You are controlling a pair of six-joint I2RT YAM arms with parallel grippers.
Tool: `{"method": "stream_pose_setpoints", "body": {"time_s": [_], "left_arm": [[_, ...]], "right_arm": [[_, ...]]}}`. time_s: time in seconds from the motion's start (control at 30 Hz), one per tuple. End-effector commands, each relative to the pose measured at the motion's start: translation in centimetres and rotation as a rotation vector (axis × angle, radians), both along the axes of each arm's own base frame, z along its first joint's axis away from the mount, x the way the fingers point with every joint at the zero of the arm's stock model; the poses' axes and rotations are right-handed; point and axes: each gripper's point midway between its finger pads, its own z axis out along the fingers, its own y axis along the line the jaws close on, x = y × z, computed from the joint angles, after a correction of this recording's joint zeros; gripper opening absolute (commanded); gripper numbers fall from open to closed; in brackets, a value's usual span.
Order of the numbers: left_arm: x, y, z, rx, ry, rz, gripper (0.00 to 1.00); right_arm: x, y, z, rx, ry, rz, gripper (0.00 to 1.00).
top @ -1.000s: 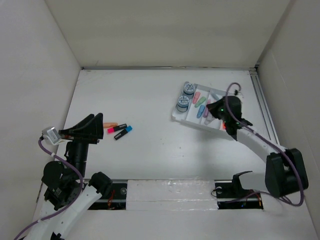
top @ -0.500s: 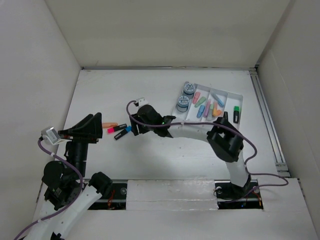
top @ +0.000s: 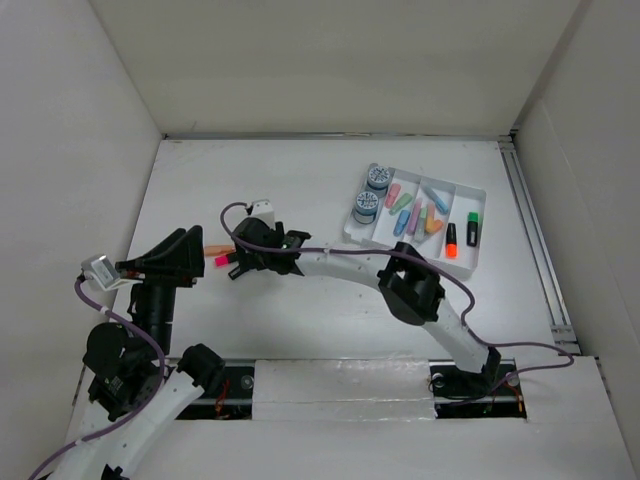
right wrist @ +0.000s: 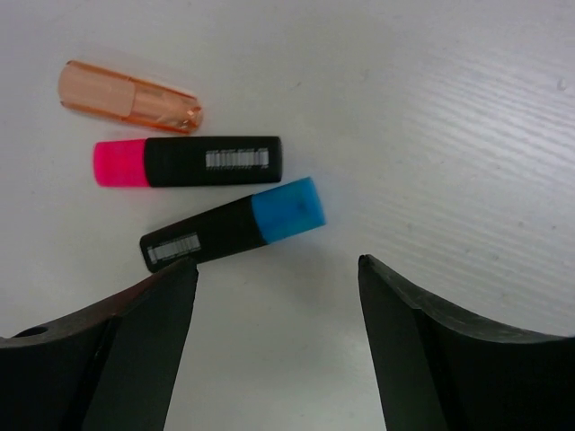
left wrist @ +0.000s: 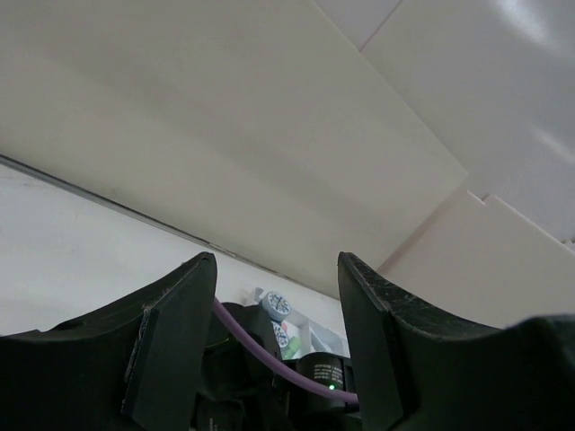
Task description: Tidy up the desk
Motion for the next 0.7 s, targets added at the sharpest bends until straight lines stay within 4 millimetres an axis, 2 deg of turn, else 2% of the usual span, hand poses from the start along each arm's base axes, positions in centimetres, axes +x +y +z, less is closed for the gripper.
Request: {"method": "stream_pose_setpoints", "body": {"time_s": [0.0,0.07,0.23,0.57,0.67], "left_arm": [[-0.7,0.3,1.2,-0.029,-0.049,-0.009,0.52],[-0.7,0.2,1.3,-0.027,-0.049,-0.013,0.52],[-0.8,0.3,1.3,-0.031,-0.055,-0.013,0.52],[-0.9,0.1,1.4,-0.028,-0.058,-0.026,0.52],[-0.8,0.0,1.3,-0.026,-0.056,-0.030,0.52]], "right_arm": [[-1.7,1.6,1.0,0.018,0.011,-0.036,0.79],[-2.2,2.1,0.5,0.012,0.015,-0.029,0.85],[-2.5,3.9,-1.2,0.056,0.058,-0.009,0.86],[-0.8,5.9,-1.9,0.085,0.014,-0.044,0.90],[-0.5,5.8,-3.1,0.054,0.007,-0.058,0.91]]}}
